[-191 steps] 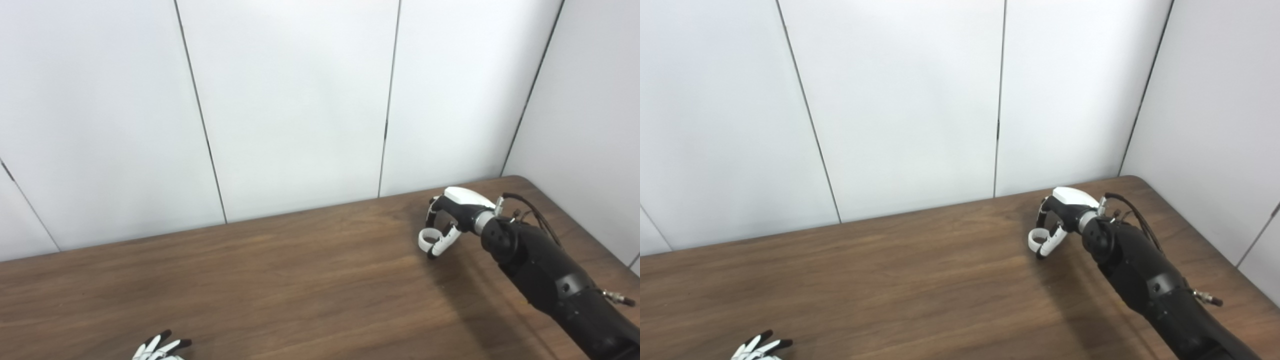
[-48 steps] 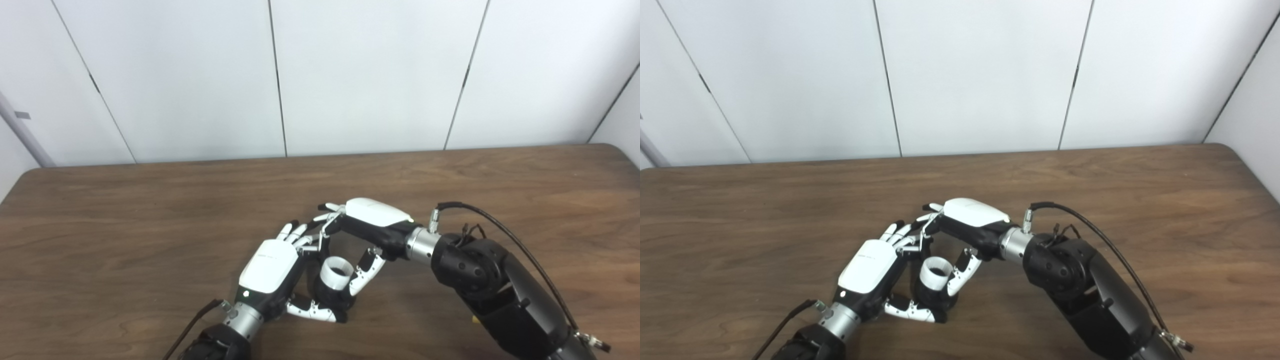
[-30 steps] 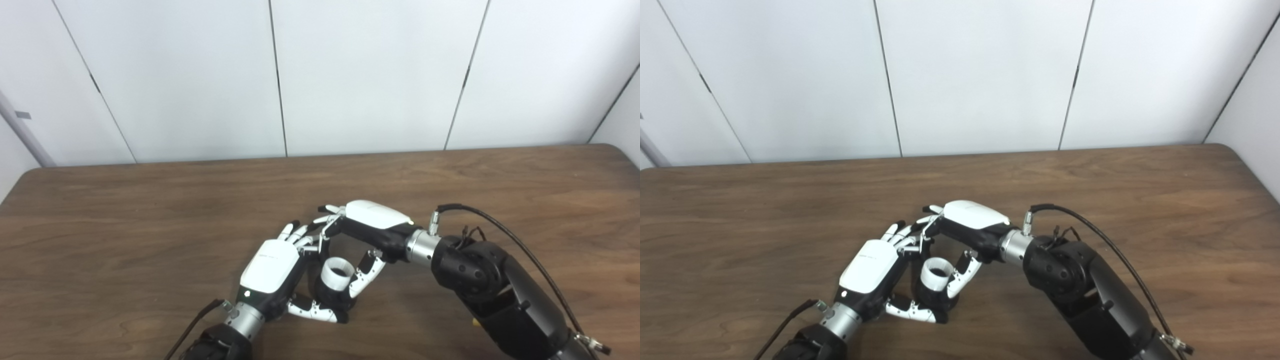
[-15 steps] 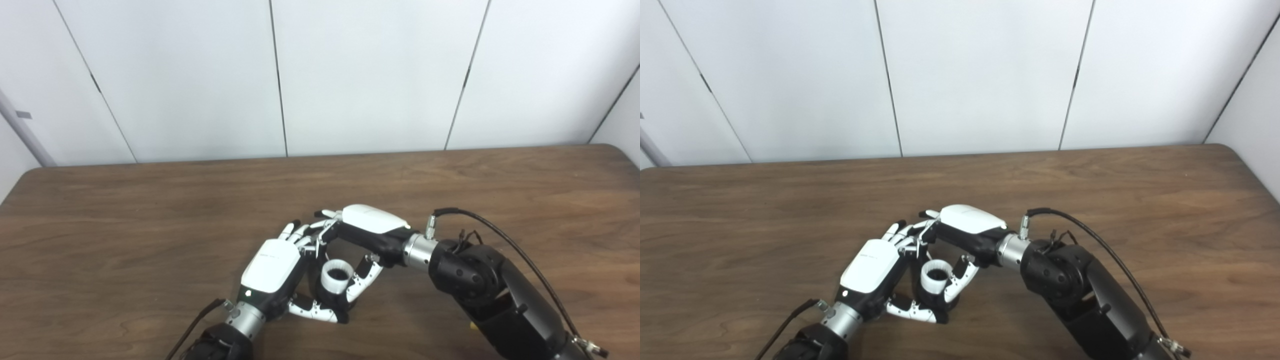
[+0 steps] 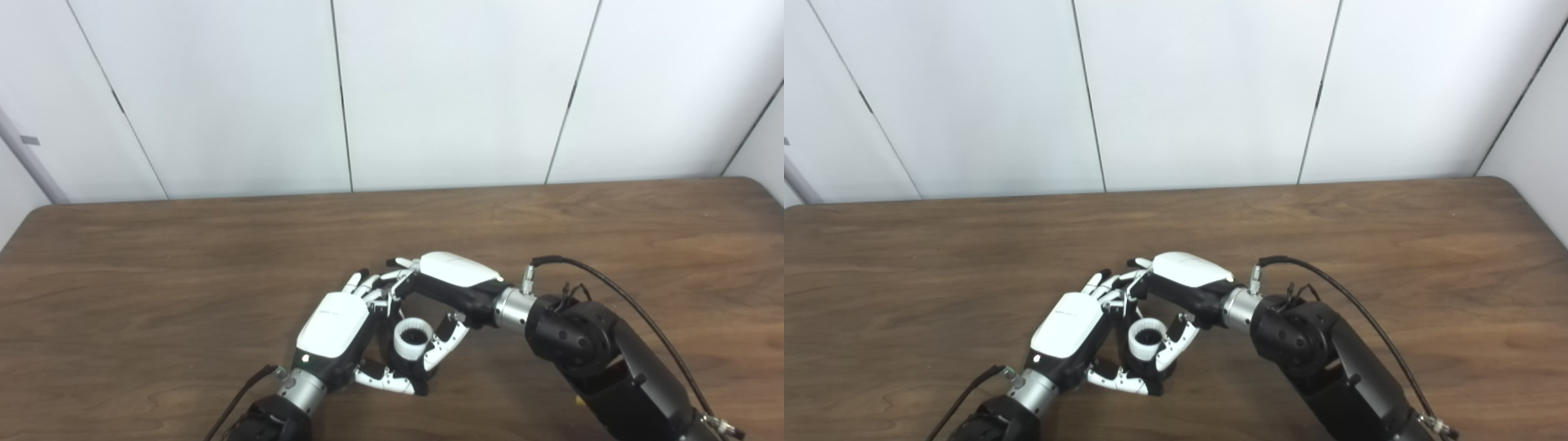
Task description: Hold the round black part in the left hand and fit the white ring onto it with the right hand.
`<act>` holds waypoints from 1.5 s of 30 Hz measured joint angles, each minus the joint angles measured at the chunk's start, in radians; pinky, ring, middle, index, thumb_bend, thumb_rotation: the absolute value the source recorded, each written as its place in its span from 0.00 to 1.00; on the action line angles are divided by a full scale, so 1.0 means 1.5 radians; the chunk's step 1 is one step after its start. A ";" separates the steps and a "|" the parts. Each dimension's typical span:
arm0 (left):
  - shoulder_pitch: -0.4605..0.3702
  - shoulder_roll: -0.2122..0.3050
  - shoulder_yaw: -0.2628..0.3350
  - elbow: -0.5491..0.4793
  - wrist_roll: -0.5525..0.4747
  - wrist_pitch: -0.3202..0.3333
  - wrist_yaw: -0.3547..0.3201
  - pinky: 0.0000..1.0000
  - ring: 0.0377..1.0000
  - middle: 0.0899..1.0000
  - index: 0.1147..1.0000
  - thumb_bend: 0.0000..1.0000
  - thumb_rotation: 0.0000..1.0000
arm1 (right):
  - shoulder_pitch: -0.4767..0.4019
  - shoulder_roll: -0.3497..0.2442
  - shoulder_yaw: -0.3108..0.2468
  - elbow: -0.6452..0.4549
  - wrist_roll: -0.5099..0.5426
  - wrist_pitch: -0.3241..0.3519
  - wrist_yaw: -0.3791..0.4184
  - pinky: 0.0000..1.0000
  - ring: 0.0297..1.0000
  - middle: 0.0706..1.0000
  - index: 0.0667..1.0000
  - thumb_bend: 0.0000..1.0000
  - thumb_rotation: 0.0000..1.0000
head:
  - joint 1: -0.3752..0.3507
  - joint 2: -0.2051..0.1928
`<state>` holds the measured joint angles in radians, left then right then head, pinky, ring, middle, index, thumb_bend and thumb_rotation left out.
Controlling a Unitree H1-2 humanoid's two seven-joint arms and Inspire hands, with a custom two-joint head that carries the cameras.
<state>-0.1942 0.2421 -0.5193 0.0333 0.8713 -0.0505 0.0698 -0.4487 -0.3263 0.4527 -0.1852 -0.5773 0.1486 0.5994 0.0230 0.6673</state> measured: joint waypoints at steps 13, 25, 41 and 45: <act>-0.005 -0.006 0.003 0.012 -0.003 0.001 0.000 1.00 0.94 0.81 0.41 0.52 0.05 | 0.006 0.000 -0.003 -0.016 0.002 0.031 0.010 1.00 1.00 1.00 0.79 1.00 0.42 | 0.000 -0.008; -0.004 -0.024 0.023 0.028 -0.053 0.003 -0.007 1.00 0.94 0.82 0.41 0.52 0.05 | 0.030 -0.002 -0.010 -0.018 0.008 0.035 0.010 1.00 1.00 1.00 0.80 1.00 0.46 | -0.003 -0.009; -0.038 -0.026 0.021 0.084 -0.054 -0.026 0.003 1.00 0.94 0.81 0.41 0.52 0.05 | 0.084 0.027 -0.142 -0.037 0.146 0.049 -0.060 0.97 1.00 1.00 1.00 1.00 0.68 | -0.013 -0.040; -0.049 -0.026 0.018 0.100 -0.050 -0.029 0.011 1.00 0.94 0.82 0.41 0.52 0.05 | 0.119 0.025 -0.164 -0.043 0.162 0.042 -0.085 0.97 1.00 1.00 1.00 1.00 0.69 | -0.016 -0.050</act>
<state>-0.2679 0.2038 -0.4920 0.1837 0.7968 -0.0946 0.0864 -0.2701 -0.2892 0.2059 -0.2499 -0.3342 0.2111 0.4721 -0.0015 0.5921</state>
